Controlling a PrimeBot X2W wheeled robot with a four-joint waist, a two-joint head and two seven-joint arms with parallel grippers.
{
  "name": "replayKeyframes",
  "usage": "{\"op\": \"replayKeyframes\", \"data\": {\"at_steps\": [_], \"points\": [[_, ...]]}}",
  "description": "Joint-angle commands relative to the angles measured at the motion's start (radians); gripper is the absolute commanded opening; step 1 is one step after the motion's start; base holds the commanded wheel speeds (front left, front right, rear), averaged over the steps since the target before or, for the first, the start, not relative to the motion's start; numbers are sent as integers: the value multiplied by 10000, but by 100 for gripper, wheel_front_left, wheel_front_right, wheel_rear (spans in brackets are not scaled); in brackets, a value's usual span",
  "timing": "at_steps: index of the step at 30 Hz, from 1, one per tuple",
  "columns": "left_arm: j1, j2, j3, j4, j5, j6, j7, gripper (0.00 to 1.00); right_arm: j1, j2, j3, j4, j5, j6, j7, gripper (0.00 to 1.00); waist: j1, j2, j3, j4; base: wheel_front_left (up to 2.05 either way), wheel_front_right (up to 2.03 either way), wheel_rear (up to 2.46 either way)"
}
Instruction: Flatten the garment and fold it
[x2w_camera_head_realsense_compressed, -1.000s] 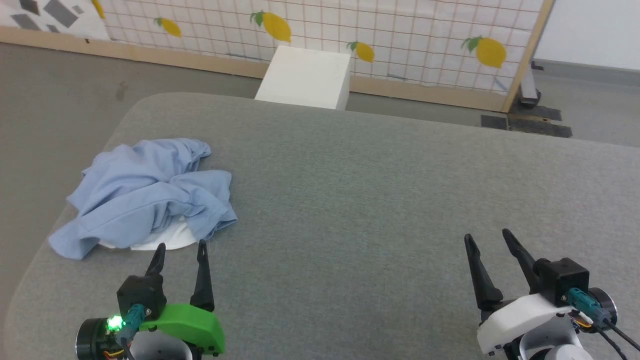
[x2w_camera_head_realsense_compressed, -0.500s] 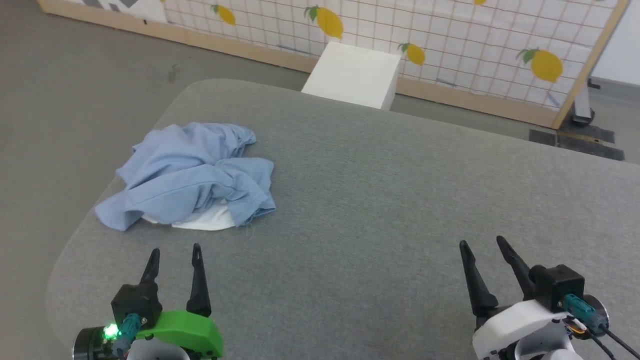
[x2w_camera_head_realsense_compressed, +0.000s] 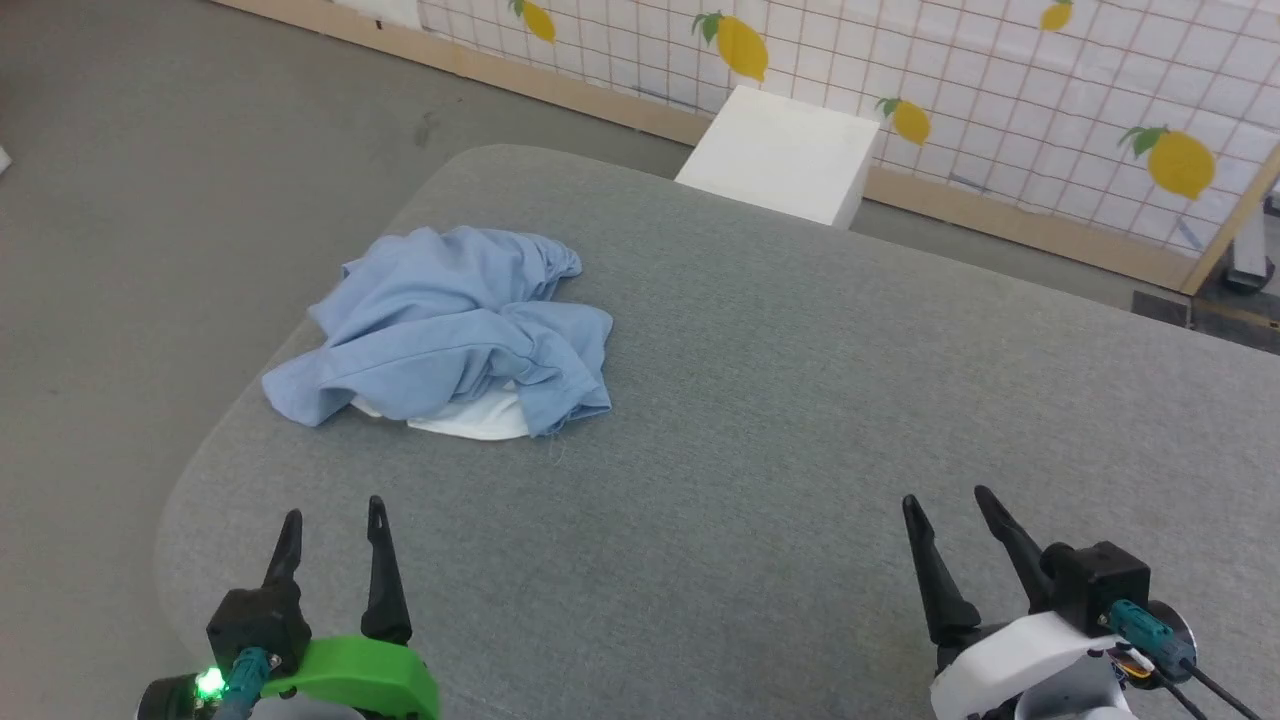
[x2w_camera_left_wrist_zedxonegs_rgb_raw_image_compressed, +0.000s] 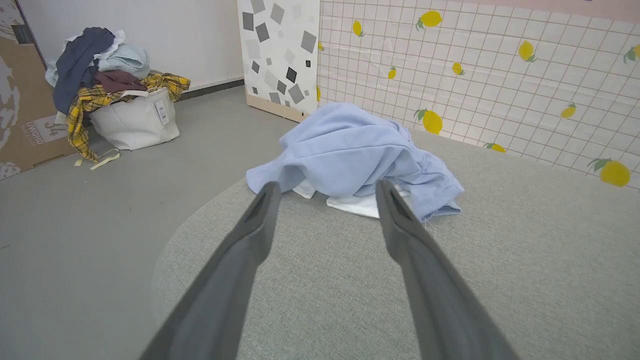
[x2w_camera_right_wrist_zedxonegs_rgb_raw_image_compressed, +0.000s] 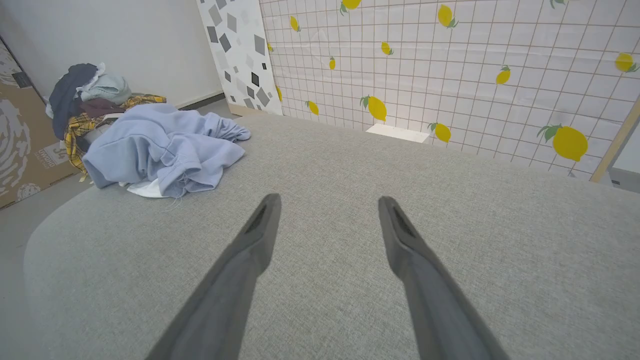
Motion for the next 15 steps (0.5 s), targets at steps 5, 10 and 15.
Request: {"op": "replayKeyframes", "data": {"at_steps": [5,10,15], "points": [[262,29,-17,-47,-210,155,-192,100,84,12,124,202,155,-10,-208,100,0,0,5,348,0,0,0],[333,30,-19,-61,-291,253,-292,100,84,13,197,371,280,-11,-308,100,0,0,-2,569,0,0,0],[398,42,-19,-64,-371,354,-397,100,72,14,251,530,357,-11,-412,100,0,0,-4,803,0,0,0]]}}
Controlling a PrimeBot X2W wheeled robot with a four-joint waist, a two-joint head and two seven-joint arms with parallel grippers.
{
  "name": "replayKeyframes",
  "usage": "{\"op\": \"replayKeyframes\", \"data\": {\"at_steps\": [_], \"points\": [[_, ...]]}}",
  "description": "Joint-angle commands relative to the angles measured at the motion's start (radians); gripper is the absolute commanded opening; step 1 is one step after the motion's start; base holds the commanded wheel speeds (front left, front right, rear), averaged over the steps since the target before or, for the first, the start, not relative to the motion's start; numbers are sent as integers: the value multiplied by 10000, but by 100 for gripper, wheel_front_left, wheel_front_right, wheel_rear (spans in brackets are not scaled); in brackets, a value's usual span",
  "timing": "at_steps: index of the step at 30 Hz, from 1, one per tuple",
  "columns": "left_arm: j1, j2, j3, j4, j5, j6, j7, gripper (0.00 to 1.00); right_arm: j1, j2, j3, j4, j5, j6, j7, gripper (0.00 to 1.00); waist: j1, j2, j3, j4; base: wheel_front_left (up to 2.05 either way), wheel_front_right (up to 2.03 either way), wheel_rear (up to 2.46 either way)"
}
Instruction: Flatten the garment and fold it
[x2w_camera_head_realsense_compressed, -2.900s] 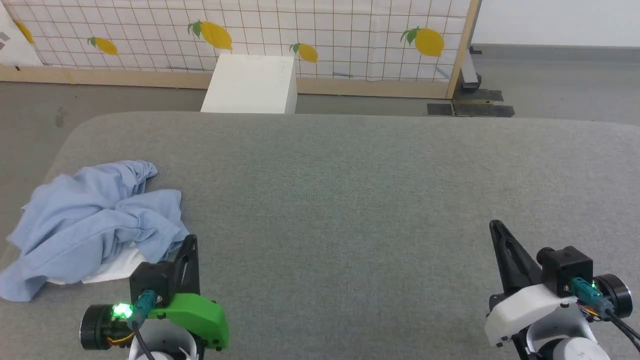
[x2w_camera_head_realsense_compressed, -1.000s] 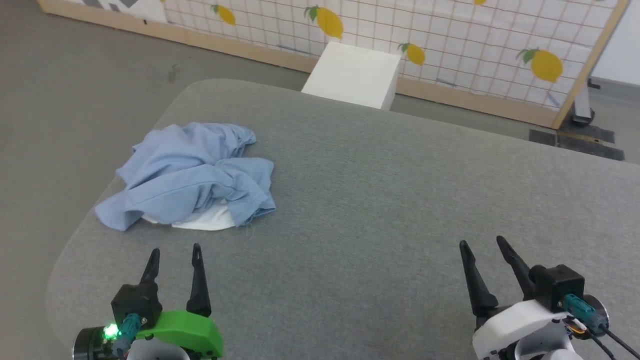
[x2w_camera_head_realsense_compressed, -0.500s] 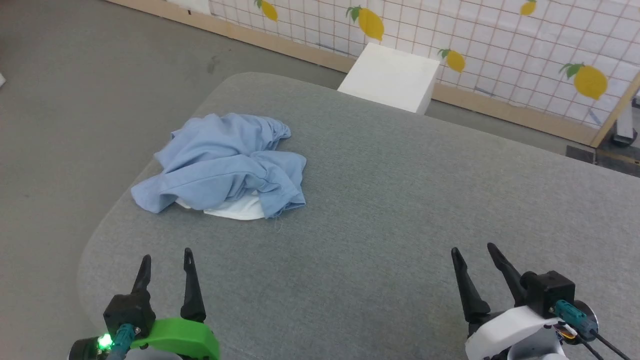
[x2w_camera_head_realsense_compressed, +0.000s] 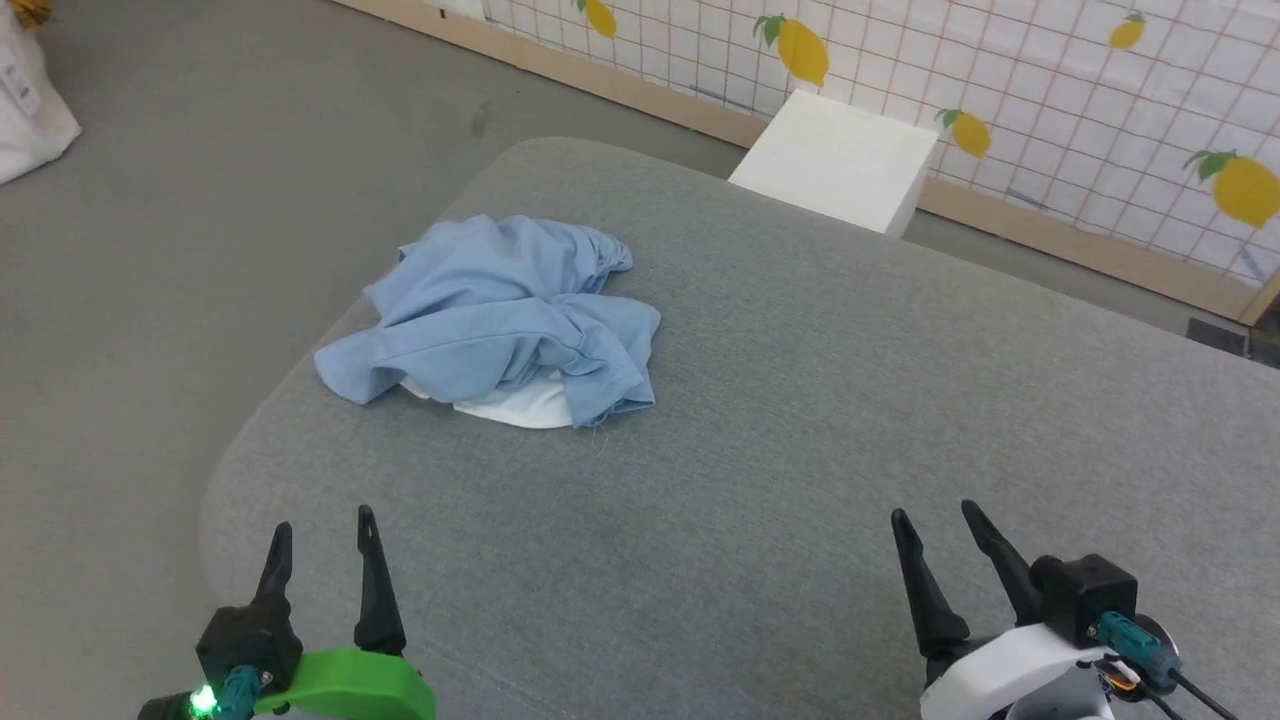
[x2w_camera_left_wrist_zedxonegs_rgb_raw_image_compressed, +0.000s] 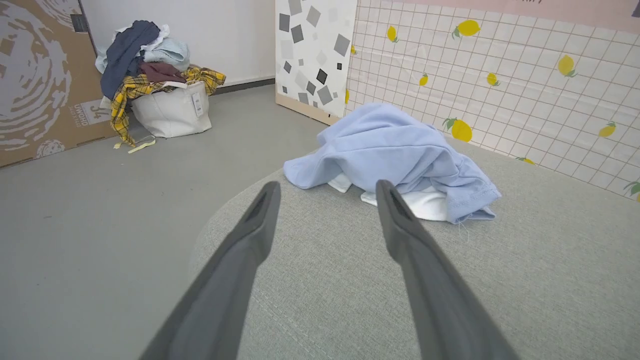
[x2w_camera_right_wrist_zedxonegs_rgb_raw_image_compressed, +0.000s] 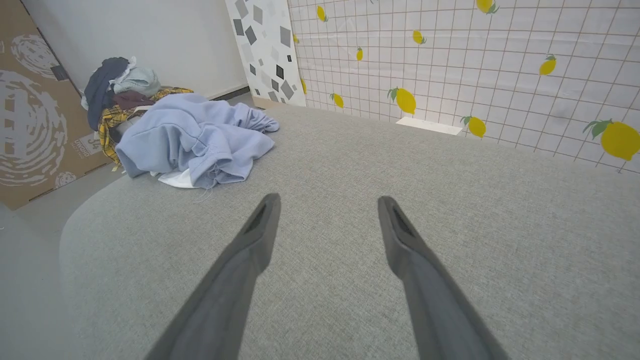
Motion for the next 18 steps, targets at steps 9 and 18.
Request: {"op": "replayKeyframes", "data": {"at_steps": [9,18], "points": [[309,69,-14,-30,-173,236,-298,100,31,14,36,324,116,-13,-263,100,0,0,2,487,0,0,0],[344,146,-65,68,-377,326,-464,100,-12,15,36,567,212,-14,-448,100,0,0,2,812,0,0,0]]}}
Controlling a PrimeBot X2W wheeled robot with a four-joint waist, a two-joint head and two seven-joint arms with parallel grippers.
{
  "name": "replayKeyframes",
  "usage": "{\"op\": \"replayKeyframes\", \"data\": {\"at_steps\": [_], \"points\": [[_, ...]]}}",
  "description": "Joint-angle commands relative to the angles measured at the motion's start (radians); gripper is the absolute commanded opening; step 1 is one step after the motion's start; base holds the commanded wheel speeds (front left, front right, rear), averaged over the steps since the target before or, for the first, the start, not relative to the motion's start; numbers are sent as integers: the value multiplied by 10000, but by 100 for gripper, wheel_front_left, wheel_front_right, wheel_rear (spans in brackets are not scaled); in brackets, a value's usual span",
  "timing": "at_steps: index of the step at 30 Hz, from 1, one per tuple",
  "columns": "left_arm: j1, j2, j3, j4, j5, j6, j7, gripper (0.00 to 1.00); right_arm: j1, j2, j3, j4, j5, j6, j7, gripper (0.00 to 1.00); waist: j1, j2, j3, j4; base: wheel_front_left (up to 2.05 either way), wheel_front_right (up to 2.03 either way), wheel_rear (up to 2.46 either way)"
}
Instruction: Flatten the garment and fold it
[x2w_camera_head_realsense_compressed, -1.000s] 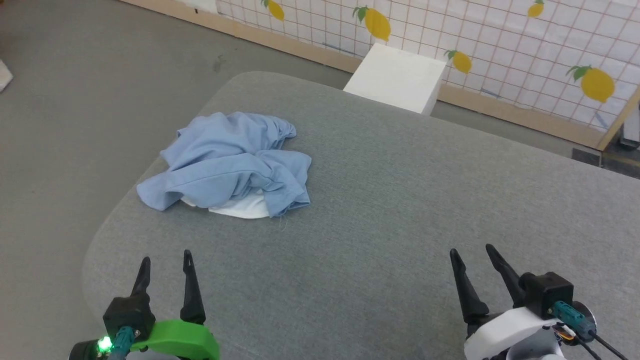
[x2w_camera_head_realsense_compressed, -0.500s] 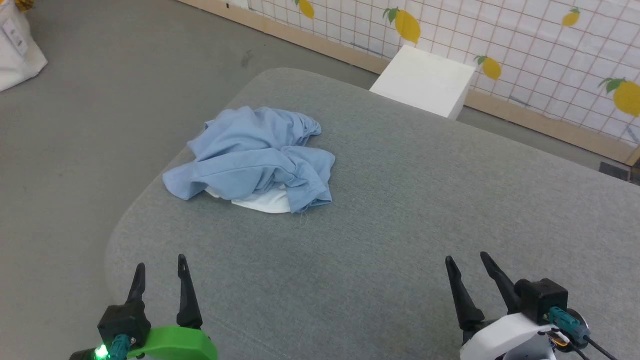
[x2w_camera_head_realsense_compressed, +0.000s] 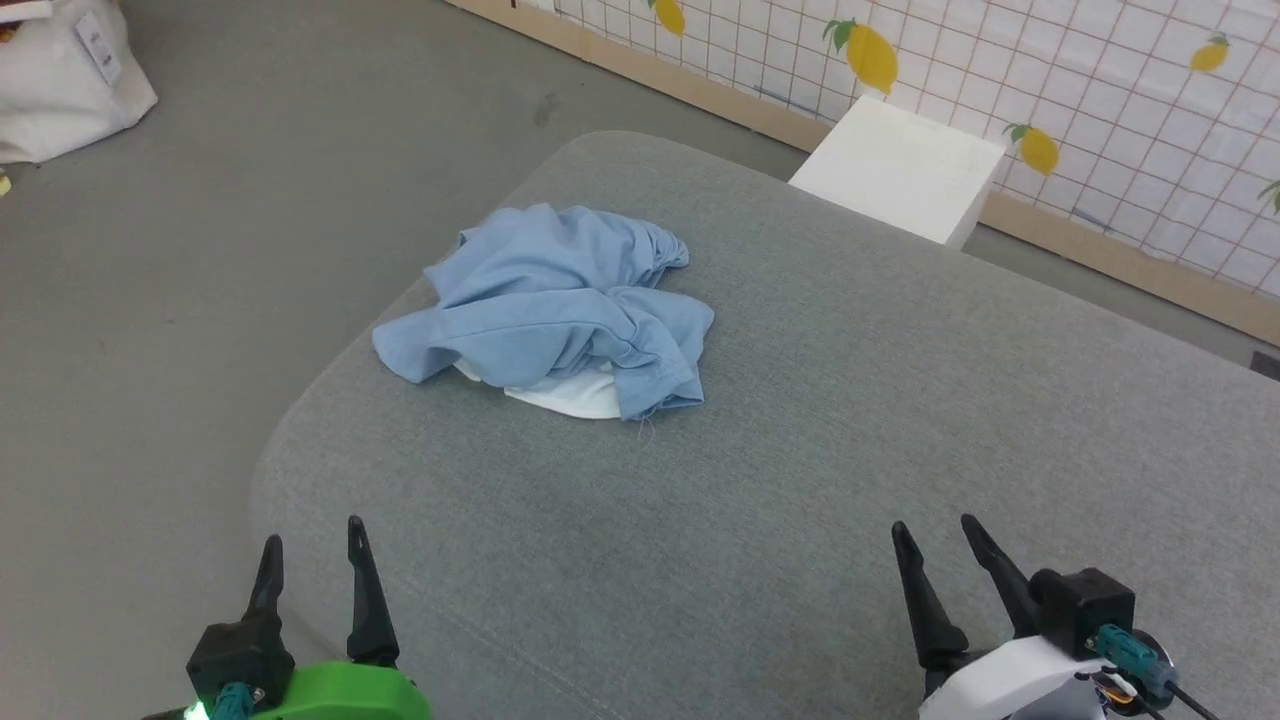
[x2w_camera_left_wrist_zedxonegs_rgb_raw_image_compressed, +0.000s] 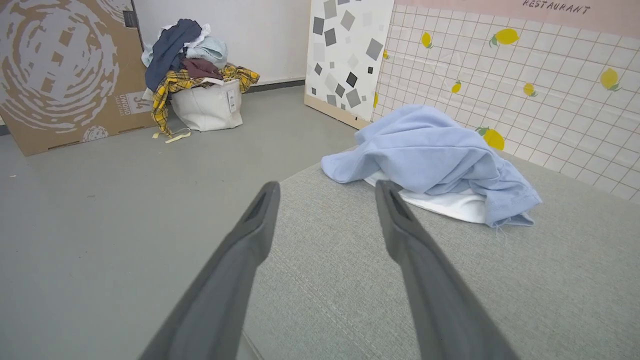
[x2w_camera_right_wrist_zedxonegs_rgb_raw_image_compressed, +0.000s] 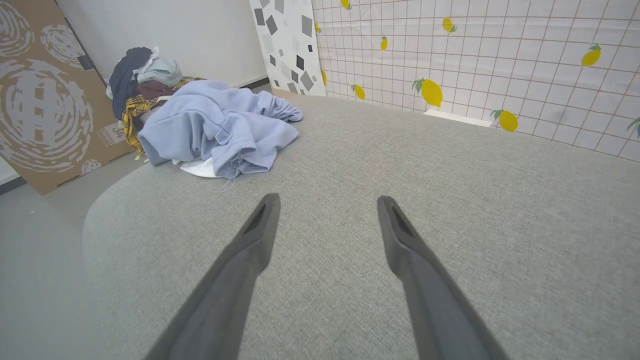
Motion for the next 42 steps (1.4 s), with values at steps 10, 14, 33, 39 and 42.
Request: {"op": "replayKeyframes", "data": {"at_steps": [10,14,33,39,42], "points": [[-1865,571,288,655,-1565,-904,460,100,-275,10,-207,207,-224,-15,-223,100,0,0,602,-140,0,0,0],[-3533,1064,475,1619,-2589,-1653,1344,100,-541,11,-481,-63,-669,-16,-15,100,0,0,1316,-498,0,0,0],[-8595,2006,892,6261,-5385,-1780,5886,100,-531,13,-1665,-2320,-1604,-17,959,100,0,0,4352,-2297,0,0,0],[-8523,1899,161,7157,-4889,-1908,6076,100,-553,13,-1769,-2539,-1618,-17,995,100,0,0,4569,-2363,0,0,0],[-8420,1829,1,7511,-4833,-2025,6025,97,-563,13,-1732,-2527,-1569,-17,970,100,0,0,4513,-2365,0,0,0]]}}
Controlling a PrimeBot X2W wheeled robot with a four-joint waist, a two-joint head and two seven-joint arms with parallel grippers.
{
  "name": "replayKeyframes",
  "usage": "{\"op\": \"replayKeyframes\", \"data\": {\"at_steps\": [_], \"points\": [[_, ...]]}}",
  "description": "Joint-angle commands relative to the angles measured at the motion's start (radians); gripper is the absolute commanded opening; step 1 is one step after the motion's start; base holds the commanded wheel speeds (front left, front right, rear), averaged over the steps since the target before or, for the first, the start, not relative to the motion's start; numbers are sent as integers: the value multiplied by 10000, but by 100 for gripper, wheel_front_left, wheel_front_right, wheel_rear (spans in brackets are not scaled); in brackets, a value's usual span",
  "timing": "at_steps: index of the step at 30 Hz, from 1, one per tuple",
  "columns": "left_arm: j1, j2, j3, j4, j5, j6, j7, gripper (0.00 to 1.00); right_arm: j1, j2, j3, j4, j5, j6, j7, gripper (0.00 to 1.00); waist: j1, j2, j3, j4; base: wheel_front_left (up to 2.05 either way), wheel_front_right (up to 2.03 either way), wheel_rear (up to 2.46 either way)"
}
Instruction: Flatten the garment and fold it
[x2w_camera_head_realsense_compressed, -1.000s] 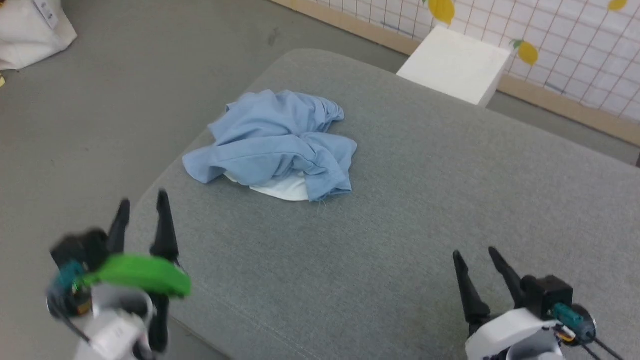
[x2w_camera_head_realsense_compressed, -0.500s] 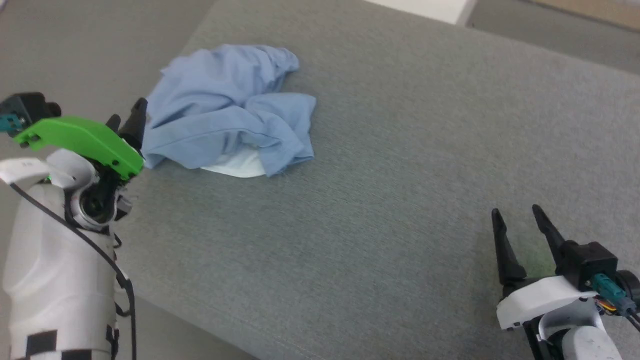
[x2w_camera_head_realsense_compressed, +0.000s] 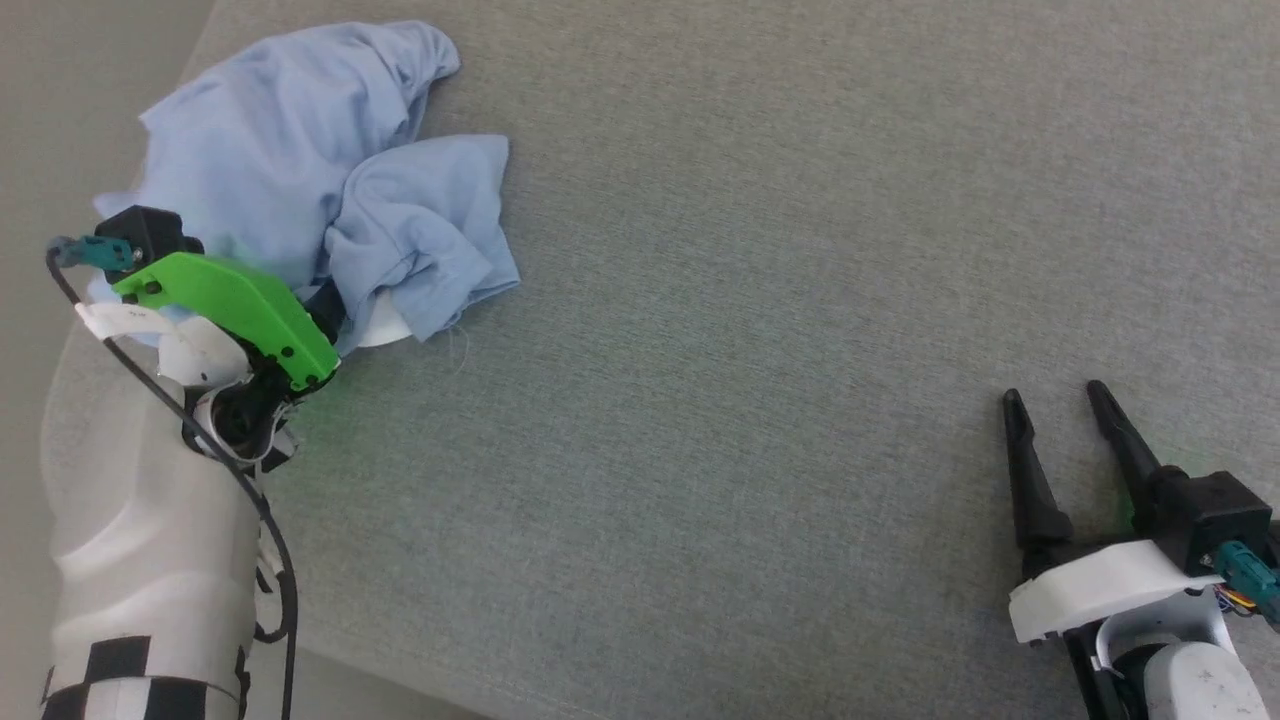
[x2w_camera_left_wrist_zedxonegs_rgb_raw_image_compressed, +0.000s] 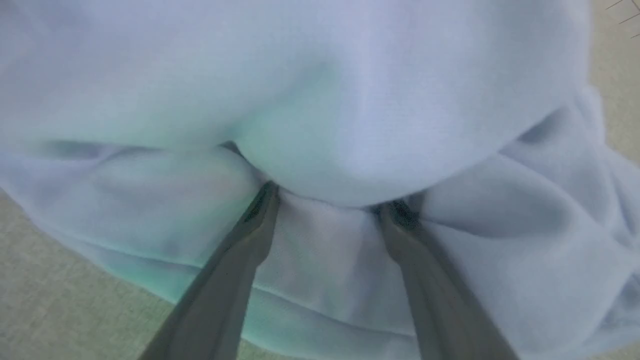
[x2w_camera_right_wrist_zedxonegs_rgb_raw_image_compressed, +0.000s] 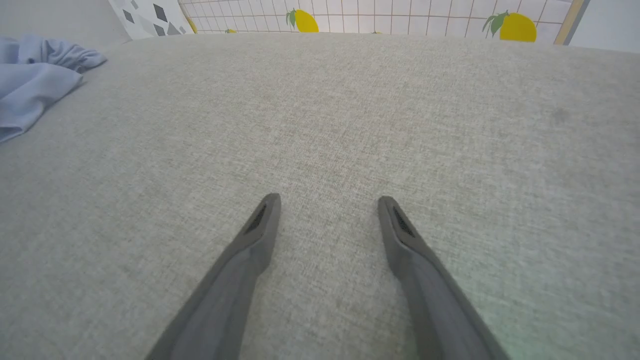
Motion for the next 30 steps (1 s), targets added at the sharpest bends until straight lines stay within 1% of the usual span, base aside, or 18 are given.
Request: {"op": "replayKeyframes", "data": {"at_steps": [1,2,4,8,10,14,17,21,23,26,30], "points": [[84,-37,-98,187,115,-85,-140,22,15,-6,23,45,24,-17,-17,100,-1,0,33,-109,0,0,0],[78,7,-128,234,175,-123,-288,0,21,-6,53,78,55,-17,-35,100,-1,0,-20,-106,0,0,0],[9,73,-8,237,113,-252,-773,0,45,-6,128,206,143,-17,-109,100,-1,0,-223,-108,0,0,0],[-363,589,130,-276,387,-407,-2088,0,180,-6,265,594,373,-17,-330,100,-1,0,-840,-133,0,0,0],[-730,790,101,-653,481,-499,-2419,0,225,-6,343,823,495,-17,-450,100,-1,0,-1207,-203,0,0,0],[-1564,867,-101,-1690,300,-682,-2265,0,230,-6,470,1318,797,-17,-730,100,-1,0,-2012,-534,0,0,0],[-2171,845,-418,-2561,194,-748,-1826,0,172,-6,481,1693,1002,-17,-930,100,-1,0,-2520,-928,0,0,0],[-2781,469,-843,-3558,244,-616,-1391,0,3,-6,484,2109,1198,-17,-1156,100,-1,0,-2988,-1660,0,0,0],[-2859,134,-1051,-3965,176,-505,-1170,0,-77,-6,410,2259,1271,-17,-1248,100,-1,0,-3077,-2003,0,0,0],[-2621,-446,-1475,-4350,79,-358,-851,0,-141,-6,248,2462,1339,-17,-1356,100,-1,0,-3086,-2493,0,0,0],[-1760,-1148,-2040,-4256,-66,-269,-627,0,-192,-6,113,2667,1379,-17,-1448,100,-1,0,-2974,-3033,0,0,0]]}}
